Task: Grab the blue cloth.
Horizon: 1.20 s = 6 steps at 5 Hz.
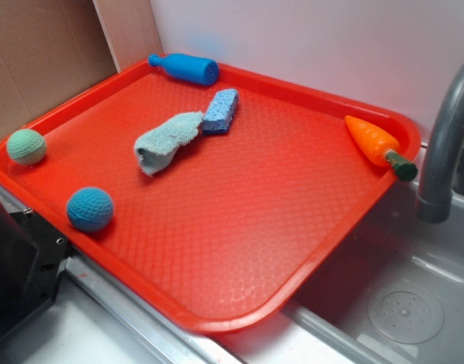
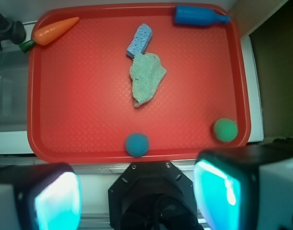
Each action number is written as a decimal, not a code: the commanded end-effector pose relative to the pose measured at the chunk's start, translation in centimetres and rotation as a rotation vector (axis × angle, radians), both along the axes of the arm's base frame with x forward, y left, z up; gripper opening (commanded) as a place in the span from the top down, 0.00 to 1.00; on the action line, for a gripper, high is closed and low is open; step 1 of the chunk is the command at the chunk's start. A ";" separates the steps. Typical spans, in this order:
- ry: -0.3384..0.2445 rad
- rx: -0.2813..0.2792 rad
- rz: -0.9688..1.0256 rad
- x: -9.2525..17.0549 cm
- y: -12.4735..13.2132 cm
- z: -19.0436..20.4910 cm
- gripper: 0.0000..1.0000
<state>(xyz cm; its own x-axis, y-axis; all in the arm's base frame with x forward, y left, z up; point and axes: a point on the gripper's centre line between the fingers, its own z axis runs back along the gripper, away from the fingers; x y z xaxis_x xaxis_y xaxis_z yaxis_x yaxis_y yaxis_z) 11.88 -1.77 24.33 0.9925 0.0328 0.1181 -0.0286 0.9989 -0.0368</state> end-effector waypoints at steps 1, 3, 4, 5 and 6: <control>0.000 0.000 0.000 0.0 0.0 0.0 0.00; -0.008 -0.036 0.092 4.3 1.9 -8.5 0.00; -0.059 -0.041 0.136 5.6 2.6 -12.9 0.00; -0.046 -0.044 0.105 7.5 2.7 -16.7 0.00; -0.013 -0.007 0.077 10.2 2.1 -19.6 0.00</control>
<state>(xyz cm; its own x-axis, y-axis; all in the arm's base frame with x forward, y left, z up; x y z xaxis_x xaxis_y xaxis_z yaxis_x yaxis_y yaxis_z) 20.93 0.46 3.80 0.9911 0.1076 0.0782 -0.1046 0.9936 -0.0419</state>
